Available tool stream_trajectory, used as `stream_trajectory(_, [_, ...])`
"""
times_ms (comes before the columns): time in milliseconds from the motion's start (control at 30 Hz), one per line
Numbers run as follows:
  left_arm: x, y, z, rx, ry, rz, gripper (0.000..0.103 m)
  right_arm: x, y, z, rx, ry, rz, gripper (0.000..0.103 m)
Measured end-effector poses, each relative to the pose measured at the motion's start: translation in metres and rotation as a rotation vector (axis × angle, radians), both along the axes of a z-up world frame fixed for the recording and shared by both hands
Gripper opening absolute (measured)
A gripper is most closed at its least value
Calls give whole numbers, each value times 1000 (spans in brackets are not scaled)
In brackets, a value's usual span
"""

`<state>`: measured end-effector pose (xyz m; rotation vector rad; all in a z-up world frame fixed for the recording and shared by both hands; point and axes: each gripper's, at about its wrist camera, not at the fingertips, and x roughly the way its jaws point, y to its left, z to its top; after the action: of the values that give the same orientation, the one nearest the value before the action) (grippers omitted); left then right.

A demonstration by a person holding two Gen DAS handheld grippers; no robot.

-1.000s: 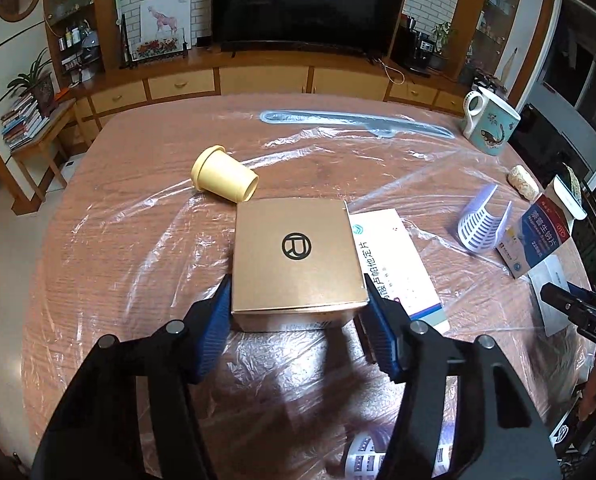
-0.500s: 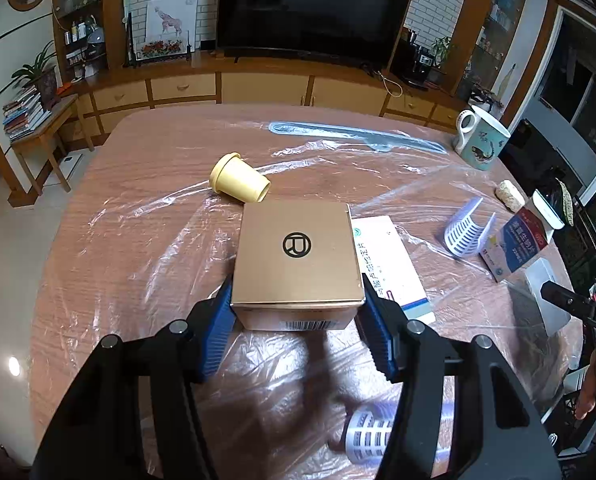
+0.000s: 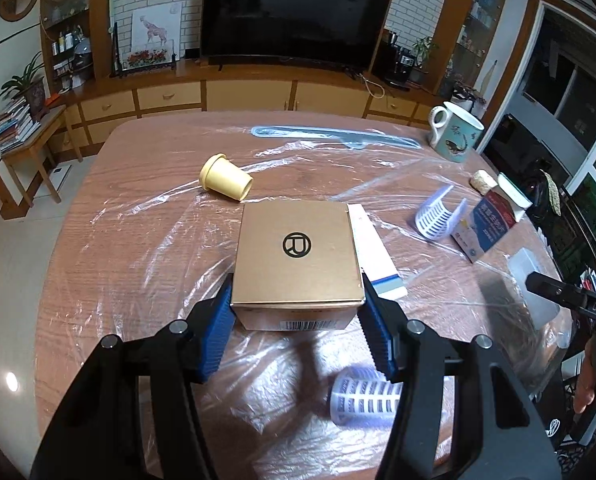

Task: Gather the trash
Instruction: 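Grasp the brown cardboard box with the left tool while the right tool grasps the white plastic box, then carry both held boxes off the table edge over the black bin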

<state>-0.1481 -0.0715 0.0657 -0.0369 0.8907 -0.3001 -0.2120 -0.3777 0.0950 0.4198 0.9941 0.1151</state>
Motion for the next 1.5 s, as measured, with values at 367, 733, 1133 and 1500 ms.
stream_trajectory(367, [-20,6,9,-40,-23,-47,59,-8,26,12,3,-32,10,54])
stream_trajectory(733, [-45,2,11,-26,-25,-47,59,-15,44,18,11,-51,79,54])
stream_trajectory(1133, [-80,-20,18,-10,-38,5,59,-43,36,33,28,-88,195,54])
stream_trajectory(1500, [-121,-38,23,1,-45,-19,59,-83,35,32,52,-80,261,54])
